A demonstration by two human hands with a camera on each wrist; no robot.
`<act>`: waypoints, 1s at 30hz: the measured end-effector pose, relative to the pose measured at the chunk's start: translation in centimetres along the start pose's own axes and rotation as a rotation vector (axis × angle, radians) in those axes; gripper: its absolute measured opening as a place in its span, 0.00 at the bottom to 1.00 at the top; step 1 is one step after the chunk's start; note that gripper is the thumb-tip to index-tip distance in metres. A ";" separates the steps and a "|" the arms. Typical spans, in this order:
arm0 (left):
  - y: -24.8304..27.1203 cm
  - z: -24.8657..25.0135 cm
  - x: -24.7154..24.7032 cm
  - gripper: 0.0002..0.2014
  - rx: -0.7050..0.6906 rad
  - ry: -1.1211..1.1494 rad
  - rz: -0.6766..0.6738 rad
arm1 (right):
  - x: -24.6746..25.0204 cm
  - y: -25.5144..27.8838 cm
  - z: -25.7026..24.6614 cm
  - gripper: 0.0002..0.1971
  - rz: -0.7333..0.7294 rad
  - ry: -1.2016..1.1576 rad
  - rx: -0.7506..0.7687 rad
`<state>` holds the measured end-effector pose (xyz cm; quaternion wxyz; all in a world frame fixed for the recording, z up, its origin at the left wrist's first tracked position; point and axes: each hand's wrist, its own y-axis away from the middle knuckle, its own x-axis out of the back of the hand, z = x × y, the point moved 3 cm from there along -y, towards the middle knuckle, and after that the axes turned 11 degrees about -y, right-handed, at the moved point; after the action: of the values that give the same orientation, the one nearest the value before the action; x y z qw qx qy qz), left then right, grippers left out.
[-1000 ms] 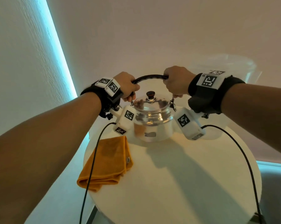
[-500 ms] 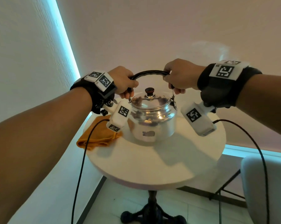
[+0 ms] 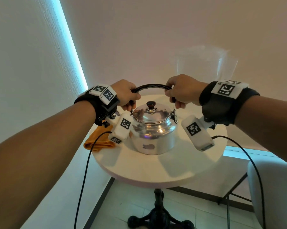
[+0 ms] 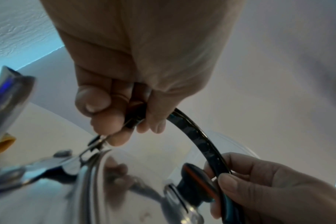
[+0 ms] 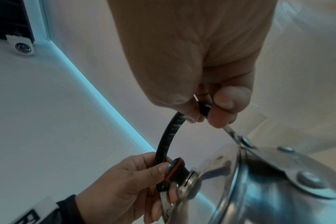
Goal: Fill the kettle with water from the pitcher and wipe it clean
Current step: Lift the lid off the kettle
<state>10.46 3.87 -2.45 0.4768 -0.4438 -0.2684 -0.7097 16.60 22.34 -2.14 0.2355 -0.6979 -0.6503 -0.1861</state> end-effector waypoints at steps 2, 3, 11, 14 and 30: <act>-0.1 -0.1 0.1 0.07 -0.009 0.013 -0.010 | 0.1 0.1 0.2 0.08 -0.008 -0.045 -0.010; -0.1 -0.1 0.1 0.07 -0.014 0.023 -0.016 | 0.3 0.1 0.3 0.08 -0.011 -0.060 -0.010; 1.2 0.1 0.3 0.07 -0.068 0.110 -0.044 | 1.0 0.8 0.8 0.07 -0.039 -0.093 0.046; 1.6 0.0 0.6 0.08 -0.092 0.104 -0.029 | 1.0 1.2 0.7 0.07 -0.036 -0.084 0.080; 3.0 0.4 0.4 0.13 -0.095 -0.165 0.064 | 0.4 2.1 0.9 0.14 -0.010 0.121 0.174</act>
<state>13.24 2.79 -2.06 0.4539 -0.5314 -0.2586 -0.6669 18.71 23.12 -2.81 0.3331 -0.6589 -0.6522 -0.1721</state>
